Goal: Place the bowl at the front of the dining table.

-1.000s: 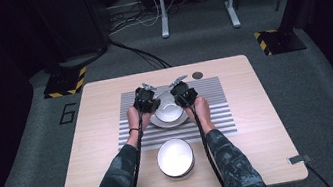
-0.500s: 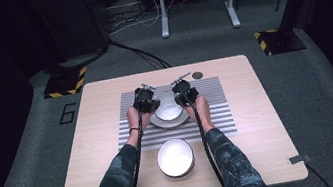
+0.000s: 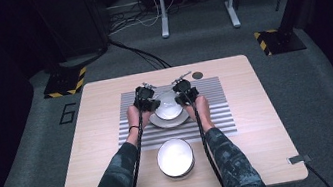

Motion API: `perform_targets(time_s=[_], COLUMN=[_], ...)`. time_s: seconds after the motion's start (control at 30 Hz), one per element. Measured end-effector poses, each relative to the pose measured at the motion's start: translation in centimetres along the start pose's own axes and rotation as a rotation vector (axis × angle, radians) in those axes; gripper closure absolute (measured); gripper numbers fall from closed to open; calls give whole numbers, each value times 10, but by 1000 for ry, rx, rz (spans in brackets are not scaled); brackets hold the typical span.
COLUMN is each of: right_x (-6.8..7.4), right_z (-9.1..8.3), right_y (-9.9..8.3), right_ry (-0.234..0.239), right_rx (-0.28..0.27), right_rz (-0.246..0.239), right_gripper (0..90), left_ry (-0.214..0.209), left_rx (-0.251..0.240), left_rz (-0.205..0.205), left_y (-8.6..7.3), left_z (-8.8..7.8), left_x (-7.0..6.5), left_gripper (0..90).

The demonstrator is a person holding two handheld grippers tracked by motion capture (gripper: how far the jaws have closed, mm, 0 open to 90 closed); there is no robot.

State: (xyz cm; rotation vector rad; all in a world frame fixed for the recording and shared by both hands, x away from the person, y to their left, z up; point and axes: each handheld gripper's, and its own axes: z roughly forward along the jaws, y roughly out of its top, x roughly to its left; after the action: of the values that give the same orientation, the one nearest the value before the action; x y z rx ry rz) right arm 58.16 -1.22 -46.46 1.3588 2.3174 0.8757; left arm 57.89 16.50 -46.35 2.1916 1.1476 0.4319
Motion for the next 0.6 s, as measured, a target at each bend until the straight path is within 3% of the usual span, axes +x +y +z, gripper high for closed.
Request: perform_targets(time_s=[0.43,0.6], right_x=[-2,-7], right_z=[6,11], right_y=[6,8], right_ry=[19,55], right_rx=[37,64], right_rz=[4,38], right_gripper=[817,816], left_ry=[-18,-24], left_rx=[11,33], left_rz=[-24,-26], left_y=[-2,-1], left_z=[4,7], left_x=[6,8], left_gripper=[814,810])
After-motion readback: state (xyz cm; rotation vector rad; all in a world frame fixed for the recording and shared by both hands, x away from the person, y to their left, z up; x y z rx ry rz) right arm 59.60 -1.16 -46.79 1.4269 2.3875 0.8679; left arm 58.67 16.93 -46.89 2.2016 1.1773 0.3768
